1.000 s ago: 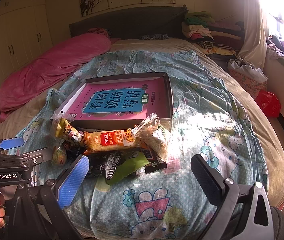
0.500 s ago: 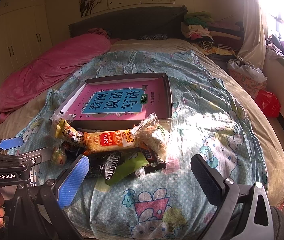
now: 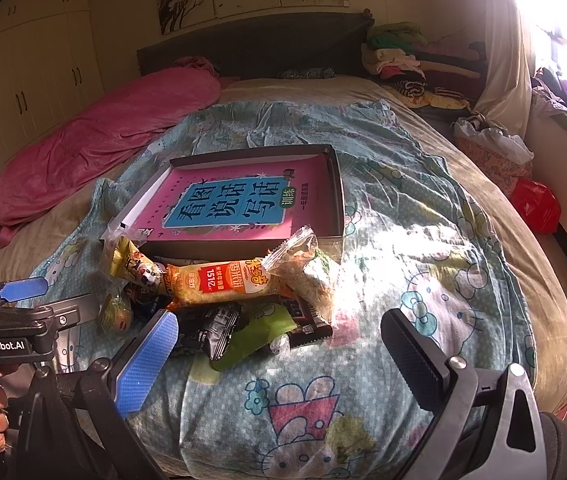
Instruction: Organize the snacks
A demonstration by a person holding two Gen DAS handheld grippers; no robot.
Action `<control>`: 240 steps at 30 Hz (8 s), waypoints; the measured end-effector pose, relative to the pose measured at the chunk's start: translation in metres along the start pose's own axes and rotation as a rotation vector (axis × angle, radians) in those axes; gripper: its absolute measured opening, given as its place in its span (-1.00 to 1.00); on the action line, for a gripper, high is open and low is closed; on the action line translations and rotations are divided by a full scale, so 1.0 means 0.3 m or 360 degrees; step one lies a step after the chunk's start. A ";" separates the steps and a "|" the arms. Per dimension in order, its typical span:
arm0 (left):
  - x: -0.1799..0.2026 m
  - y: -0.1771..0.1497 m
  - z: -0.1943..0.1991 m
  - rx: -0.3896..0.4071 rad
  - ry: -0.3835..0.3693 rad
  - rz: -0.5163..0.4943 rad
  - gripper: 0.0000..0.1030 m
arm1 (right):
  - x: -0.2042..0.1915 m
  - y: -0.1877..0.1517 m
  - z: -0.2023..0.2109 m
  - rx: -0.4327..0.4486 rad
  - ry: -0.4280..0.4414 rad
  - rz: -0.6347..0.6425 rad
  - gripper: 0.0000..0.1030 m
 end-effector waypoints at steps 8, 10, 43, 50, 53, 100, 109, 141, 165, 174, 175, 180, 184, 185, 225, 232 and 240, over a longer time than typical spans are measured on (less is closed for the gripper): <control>-0.042 -0.026 -0.022 -0.0057 -0.0014 0.0053 0.99 | 0.000 -0.003 -0.008 -0.0005 0.0011 -0.0003 1.00; -0.047 -0.033 -0.031 -0.0072 -0.0024 0.0059 0.99 | 0.000 -0.003 -0.009 -0.0006 0.0013 -0.0007 1.00; -0.051 -0.053 -0.188 -0.0172 -0.0238 -0.0053 0.70 | 0.153 0.054 -0.218 -0.0174 -0.0049 -0.0105 0.91; -0.051 -0.047 -0.205 -0.0171 -0.0278 -0.0061 0.53 | 0.114 0.056 -0.257 -0.0190 -0.0015 0.0006 0.61; -0.051 -0.041 -0.208 -0.0162 -0.0295 -0.0058 0.37 | 0.106 0.061 -0.267 -0.0194 0.0016 0.0027 0.49; -0.125 0.013 -0.131 -0.0010 -0.0492 0.0099 -0.28 | 0.105 0.145 -0.169 0.0006 0.0353 -0.0159 -0.14; -0.199 0.068 -0.094 0.0084 -0.0443 0.0151 -0.28 | 0.074 0.156 -0.155 0.0039 0.0385 -0.0119 -0.14; -0.258 0.317 -0.183 0.0215 -0.0343 0.0238 -0.28 | 0.062 0.226 -0.294 0.0006 0.0375 -0.0089 -0.31; -0.236 0.346 -0.269 0.0163 -0.0358 0.0228 -0.28 | 0.031 0.322 -0.297 0.0081 0.0419 -0.0063 -0.45; -0.236 0.371 -0.291 0.0165 -0.0330 0.0227 -0.28 | 0.057 0.372 -0.381 0.0083 0.0391 -0.0112 -0.53; -0.234 0.373 -0.295 0.0163 -0.0329 0.0224 -0.28 | 0.062 0.365 -0.397 0.0065 0.0376 -0.0117 -0.53; -0.226 0.374 -0.308 0.0153 -0.0324 0.0216 -0.28 | 0.089 0.342 -0.428 0.0018 0.0348 -0.0158 -0.53; -0.224 0.374 -0.319 0.0139 -0.0309 0.0206 -0.28 | 0.100 0.334 -0.430 0.0015 0.0323 -0.0164 -0.53; -0.223 0.375 -0.323 0.0134 -0.0306 0.0205 -0.28 | 0.101 0.331 -0.429 0.0018 0.0306 -0.0158 -0.52; -0.164 0.337 -0.360 0.0009 -0.0278 0.0100 -0.06 | -0.004 0.222 -0.379 -0.0084 0.0261 0.0116 -0.24; -0.169 0.328 -0.342 0.0018 -0.0268 0.0100 0.12 | -0.009 0.212 -0.381 -0.0096 0.0265 0.0125 -0.22; -0.164 0.322 -0.312 0.0034 -0.0255 0.0081 0.22 | -0.009 0.207 -0.379 -0.0096 0.0259 0.0125 -0.09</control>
Point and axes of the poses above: each gripper's, at about its wrist camera, not at the fingertips, and z roughly against the way its jaws point, x to its right, y to its top, the point moved 6 cm from there along -z, roughly the way its jaws point, and after that the axes turned 9 degrees about -z, right-handed, at the moved point
